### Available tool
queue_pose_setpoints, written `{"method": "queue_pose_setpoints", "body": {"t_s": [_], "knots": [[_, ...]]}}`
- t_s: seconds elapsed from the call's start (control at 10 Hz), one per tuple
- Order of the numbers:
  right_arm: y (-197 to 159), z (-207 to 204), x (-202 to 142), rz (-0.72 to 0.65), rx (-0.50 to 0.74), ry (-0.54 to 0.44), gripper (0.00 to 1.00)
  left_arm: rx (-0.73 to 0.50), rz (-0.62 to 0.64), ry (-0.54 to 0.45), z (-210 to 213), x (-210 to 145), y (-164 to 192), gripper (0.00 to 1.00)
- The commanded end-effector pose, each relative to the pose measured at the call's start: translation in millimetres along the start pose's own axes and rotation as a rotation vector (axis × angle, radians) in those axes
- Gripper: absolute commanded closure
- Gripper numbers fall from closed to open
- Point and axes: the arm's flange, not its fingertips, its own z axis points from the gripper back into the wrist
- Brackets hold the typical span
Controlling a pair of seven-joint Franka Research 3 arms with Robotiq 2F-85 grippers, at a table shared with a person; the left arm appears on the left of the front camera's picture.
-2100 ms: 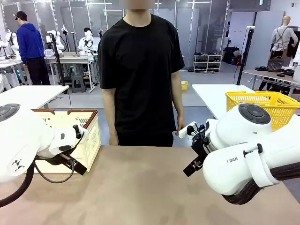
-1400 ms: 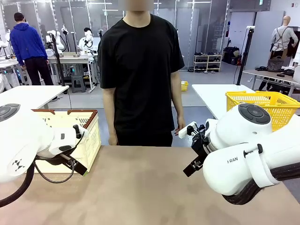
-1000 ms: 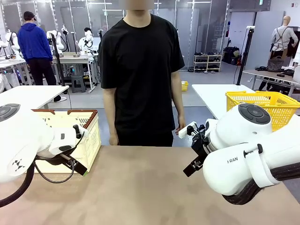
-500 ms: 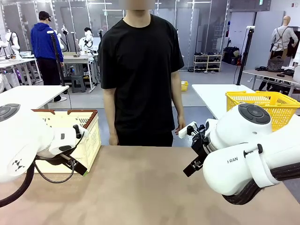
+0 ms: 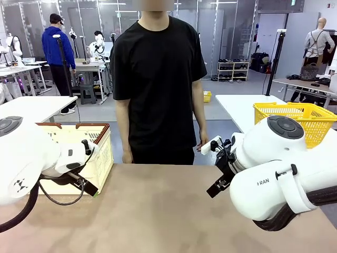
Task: Place the drinks into the Shopping basket.
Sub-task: Pick up one drink and place it into the Shopping basket.
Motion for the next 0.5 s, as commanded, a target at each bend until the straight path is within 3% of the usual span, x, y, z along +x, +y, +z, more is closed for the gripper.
{"method": "queue_pose_setpoints", "body": {"t_s": [0.0, 0.1, 0.4], "knots": [[41.8, 14.7, 34.4, -0.068, -0.06, 0.028, 0.0, 0.014, 0.104, -0.021, 16.3, 17.7, -25.5, 0.0], [61.0, 18.9, 53.0, -0.121, -0.11, 0.079, 0.0, 0.02, 0.194, -0.028, 24.4, 28.8, -38.1, 0.0], [102.8, 44.0, 84.7, -0.197, -0.205, 0.076, 0.0, 0.056, 0.386, -0.029, 52.0, 53.2, -73.2, 0.0]]}}
